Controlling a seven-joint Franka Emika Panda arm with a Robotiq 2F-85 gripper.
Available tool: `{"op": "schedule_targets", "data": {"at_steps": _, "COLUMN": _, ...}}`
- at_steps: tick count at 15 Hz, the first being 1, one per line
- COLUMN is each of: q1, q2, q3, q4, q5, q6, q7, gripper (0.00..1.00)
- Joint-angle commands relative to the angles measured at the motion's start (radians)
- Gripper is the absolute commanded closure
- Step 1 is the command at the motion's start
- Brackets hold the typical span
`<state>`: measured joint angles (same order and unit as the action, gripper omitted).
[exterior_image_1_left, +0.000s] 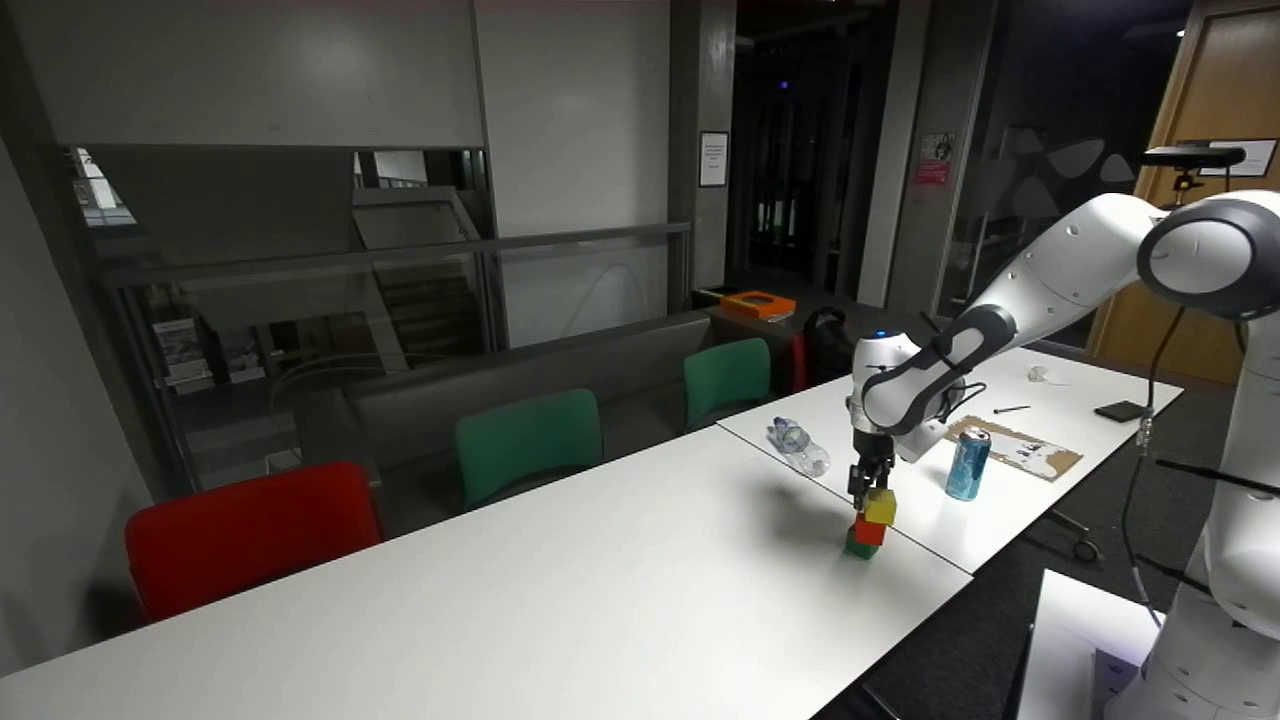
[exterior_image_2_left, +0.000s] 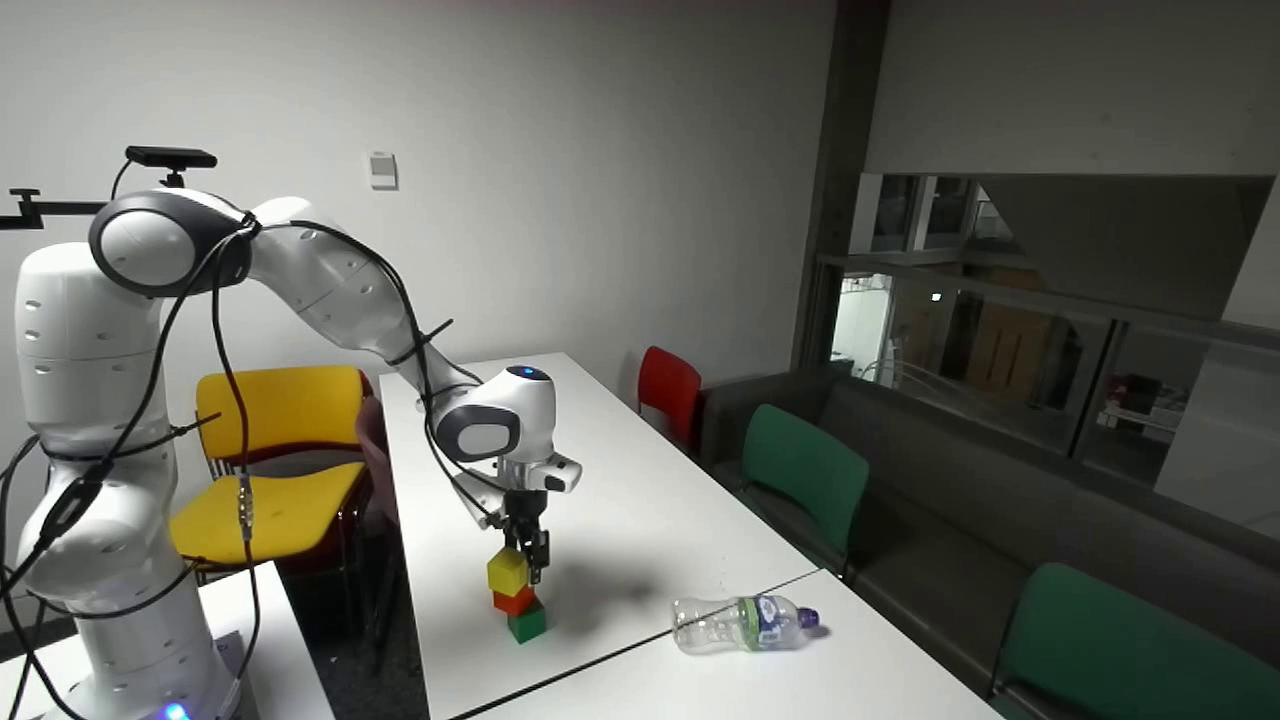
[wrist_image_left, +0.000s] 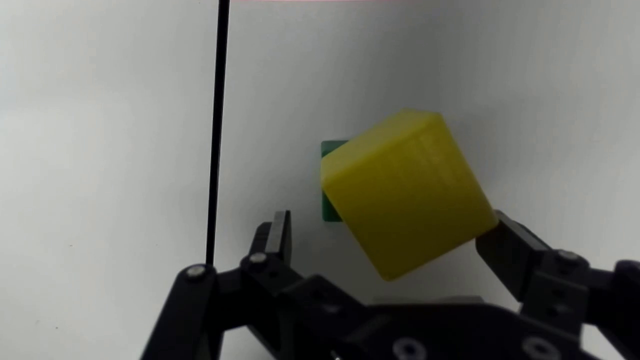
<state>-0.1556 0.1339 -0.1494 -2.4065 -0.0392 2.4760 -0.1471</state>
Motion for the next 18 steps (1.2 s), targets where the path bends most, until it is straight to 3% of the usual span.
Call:
{"op": "schedule_targets", "data": {"at_steps": 1, "q1": -0.001, "q2": -0.007, "q3": 0.003, "q4": 0.016, "q5": -0.004, "q6": -0.037, "q7": -0.007, "gripper": 0.00}}
{"op": "schedule_targets", "data": {"at_steps": 9, "q1": 0.009, "q2": -0.021, "q3": -0.001, "q4": 0.023, "q5": -0.113, "q6": -0.103, "q7": -0.003, "gripper": 0.00}}
{"op": "schedule_targets", "data": {"at_steps": 18, "q1": 0.014, "q2": -0.016, "q3": 0.003, "q4": 0.042, "q5": -0.149, "q6": -0.154, "q7": -0.022, "gripper": 0.00}}
